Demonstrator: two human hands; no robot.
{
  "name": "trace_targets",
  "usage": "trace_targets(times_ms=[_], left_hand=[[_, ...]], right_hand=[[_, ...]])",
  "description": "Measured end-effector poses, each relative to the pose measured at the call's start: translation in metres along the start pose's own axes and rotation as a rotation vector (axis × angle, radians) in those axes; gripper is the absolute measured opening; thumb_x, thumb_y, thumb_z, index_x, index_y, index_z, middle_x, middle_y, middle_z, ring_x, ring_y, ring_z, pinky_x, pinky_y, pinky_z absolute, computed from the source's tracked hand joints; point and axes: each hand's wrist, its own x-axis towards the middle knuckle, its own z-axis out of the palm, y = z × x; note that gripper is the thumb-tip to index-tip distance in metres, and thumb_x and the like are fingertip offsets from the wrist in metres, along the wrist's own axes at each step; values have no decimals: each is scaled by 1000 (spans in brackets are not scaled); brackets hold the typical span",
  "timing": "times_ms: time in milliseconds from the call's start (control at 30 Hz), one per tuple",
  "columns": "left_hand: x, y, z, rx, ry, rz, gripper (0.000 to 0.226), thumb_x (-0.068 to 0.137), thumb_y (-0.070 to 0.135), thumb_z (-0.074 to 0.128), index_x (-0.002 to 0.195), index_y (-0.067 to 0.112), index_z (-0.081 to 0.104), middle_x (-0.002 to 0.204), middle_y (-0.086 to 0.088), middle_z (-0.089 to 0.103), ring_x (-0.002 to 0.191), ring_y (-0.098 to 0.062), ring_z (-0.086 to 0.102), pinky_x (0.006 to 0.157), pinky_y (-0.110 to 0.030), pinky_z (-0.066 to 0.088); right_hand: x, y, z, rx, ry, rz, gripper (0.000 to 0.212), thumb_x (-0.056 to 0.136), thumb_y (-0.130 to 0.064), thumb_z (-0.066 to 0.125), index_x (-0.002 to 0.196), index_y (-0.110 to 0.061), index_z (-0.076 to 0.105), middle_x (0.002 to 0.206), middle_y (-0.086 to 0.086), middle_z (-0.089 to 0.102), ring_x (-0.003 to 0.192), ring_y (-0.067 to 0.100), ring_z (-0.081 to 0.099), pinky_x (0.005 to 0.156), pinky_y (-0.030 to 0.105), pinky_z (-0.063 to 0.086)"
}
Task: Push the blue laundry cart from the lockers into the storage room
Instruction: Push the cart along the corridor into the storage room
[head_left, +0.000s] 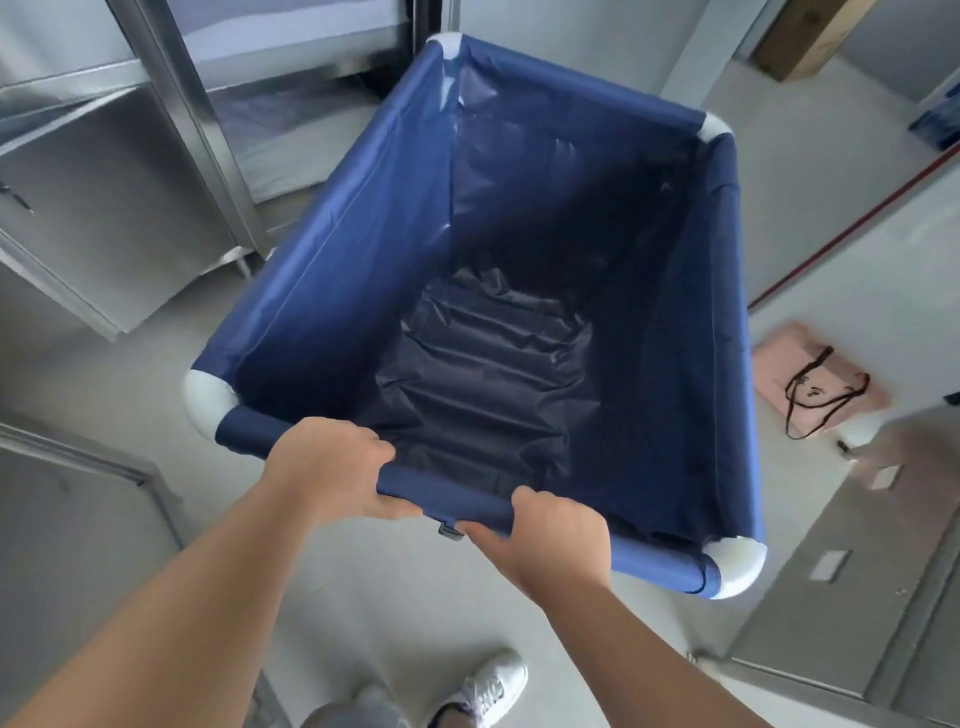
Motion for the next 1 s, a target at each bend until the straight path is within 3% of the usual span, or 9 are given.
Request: trace_targets(times_ms=[200,367,467,633,767,900,1000], left_hand=[[37,-28,-4,34,-26,57,67,63,91,27,68,31,56,61,12,50,63,-11,57,50,-29,26],[57,-60,-9,-21,-64,86,61,60,88,32,64,30,52,61,12,52,60,-10,52,50,-29,27],[64,-79,-10,-66,-68,103,55,59,86,39,57,31,41,55,12,47,54,-13,48,48,-29,26],[80,-108,-15,-80,-45,156,53,57,84,45,52,31,45,50,12,48,47,-13,45,46,-28,19],[97,-126,-14,-65,-115,167,61,60,91,31,63,32,45,67,14,57,65,-10,55,52,-31,24],[108,-138,-16,-44,-105,170,59,60,90,32,61,32,44,60,14,48,58,-10,44,48,-30,19],[115,-146,-19,-40,-79,200,54,59,86,40,56,32,39,53,13,44,52,-11,47,46,-29,18]], right_hand=[[39,-8,-5,7,25,31,73,61,-94,6,62,-25,31,55,-8,44,48,15,41,44,33,18],[62,-29,-7,35,27,80,71,65,-94,17,60,-24,32,52,-8,42,45,14,38,45,33,19],[74,-47,-17,41,-55,117,70,66,-94,21,62,-25,34,55,-9,44,47,12,39,45,33,21],[95,-71,-37,85,-180,179,74,62,-97,18,66,-26,37,62,-8,50,54,14,47,47,35,27],[110,-78,-38,86,-138,189,75,61,-97,15,65,-26,36,61,-8,50,53,14,47,48,35,29],[121,-83,-32,78,-79,181,71,65,-95,17,65,-26,33,59,-9,44,54,17,46,51,36,27],[129,-89,-34,85,-96,186,71,68,-94,22,67,-24,37,61,-8,46,57,18,46,52,37,28]])
